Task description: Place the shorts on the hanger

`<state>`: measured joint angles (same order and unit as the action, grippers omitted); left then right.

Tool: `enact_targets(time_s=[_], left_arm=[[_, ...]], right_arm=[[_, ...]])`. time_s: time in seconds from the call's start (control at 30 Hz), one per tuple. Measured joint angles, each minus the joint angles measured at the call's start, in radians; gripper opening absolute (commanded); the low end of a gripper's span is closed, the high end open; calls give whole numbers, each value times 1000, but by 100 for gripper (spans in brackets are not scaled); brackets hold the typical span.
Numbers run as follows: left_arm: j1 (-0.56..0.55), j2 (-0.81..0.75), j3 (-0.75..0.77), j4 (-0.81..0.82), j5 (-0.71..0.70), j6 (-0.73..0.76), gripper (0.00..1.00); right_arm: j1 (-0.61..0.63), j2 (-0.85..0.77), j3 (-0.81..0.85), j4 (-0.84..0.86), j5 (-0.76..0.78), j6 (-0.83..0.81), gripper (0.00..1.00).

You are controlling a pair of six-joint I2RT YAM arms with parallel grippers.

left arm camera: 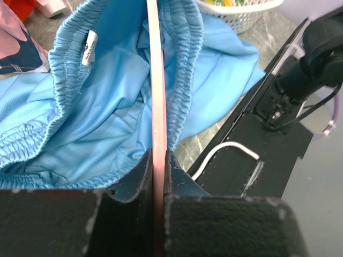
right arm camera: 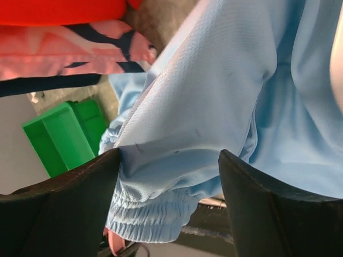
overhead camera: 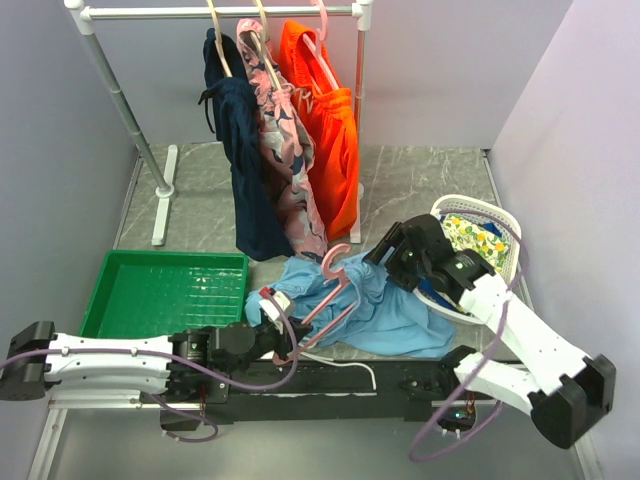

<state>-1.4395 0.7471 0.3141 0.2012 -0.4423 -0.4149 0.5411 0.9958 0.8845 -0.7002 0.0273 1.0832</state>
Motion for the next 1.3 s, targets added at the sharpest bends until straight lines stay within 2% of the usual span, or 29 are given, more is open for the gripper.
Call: enact_targets(time_s=[0.17, 0.47, 0.57, 0.67, 0.7, 0.77, 0.8, 0.83, 0.87, 0.93, 1.03, 1.1, 1.2, 1.3], left_arm=[[-34, 39, 0, -3, -27, 29, 1], [-109, 111, 16, -3, -92, 71, 1], [-114, 139, 38, -3, -109, 86, 1], [-119, 173, 55, -6, -112, 100, 1], [-121, 185, 60, -8, -111, 105, 13], [-126, 205, 79, -25, -111, 108, 44], [-127, 213, 92, -37, -110, 110, 48], [-129, 219, 109, -56, -111, 105, 53], [-129, 220, 127, -67, -112, 100, 65], [-128, 214, 176, -105, -122, 74, 68], [-127, 177, 249, -179, -144, 16, 67], [-127, 133, 299, -257, -173, -55, 60], [-118, 76, 375, -437, -236, -206, 54], [-55, 77, 425, -610, -245, -349, 49]], right_arm=[[-44, 64, -5, 9, -66, 38, 75], [-86, 42, -82, 53, -115, 54, 61], [-86, 13, -135, 59, -124, 58, 51], [-86, -18, -181, 80, -130, 64, 35], [-86, -26, -193, 89, -133, 67, 22], [-86, -31, -202, 105, -137, 69, 11], [-89, -29, -202, 108, -142, 75, 0], [-90, -24, -201, 114, -145, 75, 0], [-90, -17, -198, 116, -145, 71, 0], [-90, 2, -183, 110, -144, 50, 0], [-90, 28, -162, 98, -143, 11, 0], [-90, 36, -147, 95, -144, -8, 0], [-90, 36, -126, 89, -144, -32, 0], [-90, 45, -92, 69, -141, -41, 0]])
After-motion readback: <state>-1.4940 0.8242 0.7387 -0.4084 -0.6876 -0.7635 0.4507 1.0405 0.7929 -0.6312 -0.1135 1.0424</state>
